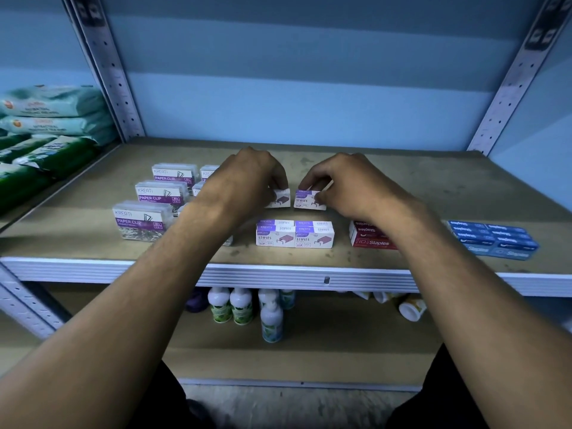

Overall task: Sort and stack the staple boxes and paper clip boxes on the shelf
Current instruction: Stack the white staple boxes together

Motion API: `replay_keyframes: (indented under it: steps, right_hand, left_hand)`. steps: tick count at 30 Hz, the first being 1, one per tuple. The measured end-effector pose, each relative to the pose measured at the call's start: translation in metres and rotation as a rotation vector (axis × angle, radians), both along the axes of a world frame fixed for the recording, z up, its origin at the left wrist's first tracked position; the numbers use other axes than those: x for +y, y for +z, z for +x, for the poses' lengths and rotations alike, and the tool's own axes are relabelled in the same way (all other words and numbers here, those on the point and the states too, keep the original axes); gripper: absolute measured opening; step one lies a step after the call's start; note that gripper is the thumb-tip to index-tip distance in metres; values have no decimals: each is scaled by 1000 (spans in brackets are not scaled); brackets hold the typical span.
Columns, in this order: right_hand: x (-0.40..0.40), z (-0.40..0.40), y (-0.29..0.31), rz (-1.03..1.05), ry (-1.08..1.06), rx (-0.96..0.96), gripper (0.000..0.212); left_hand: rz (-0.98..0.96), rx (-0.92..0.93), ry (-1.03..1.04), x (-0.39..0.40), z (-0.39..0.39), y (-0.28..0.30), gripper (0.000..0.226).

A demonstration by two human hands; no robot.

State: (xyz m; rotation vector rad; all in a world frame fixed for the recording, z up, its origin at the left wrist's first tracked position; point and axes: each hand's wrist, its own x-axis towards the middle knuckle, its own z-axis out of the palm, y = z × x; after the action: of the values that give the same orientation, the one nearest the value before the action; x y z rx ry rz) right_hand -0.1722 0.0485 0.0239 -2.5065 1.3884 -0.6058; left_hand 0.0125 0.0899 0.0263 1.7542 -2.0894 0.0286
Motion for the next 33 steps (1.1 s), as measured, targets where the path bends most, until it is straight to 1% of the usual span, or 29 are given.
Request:
replay_keyframes:
  steps: [4,9,17,21,33]
  right_hand:
    - [12,-1,7,11,32,-27,33]
    - [23,-4,14,24,42,-49,34]
    - [33,-8,20,51,67,8,34]
    - [35,-8,18,49,76,68,33]
    - [39,-2,16,136,41,151,39]
  left_hand:
    - [-28,10,-34,12,-2,6,32]
    - [-45,35,-76,26,0,13,28]
    - [-5,18,-98,38,-1,14,25]
    - [29,17,-102,37,-1,10,25]
    - [106,13,-130,35,0,4,25]
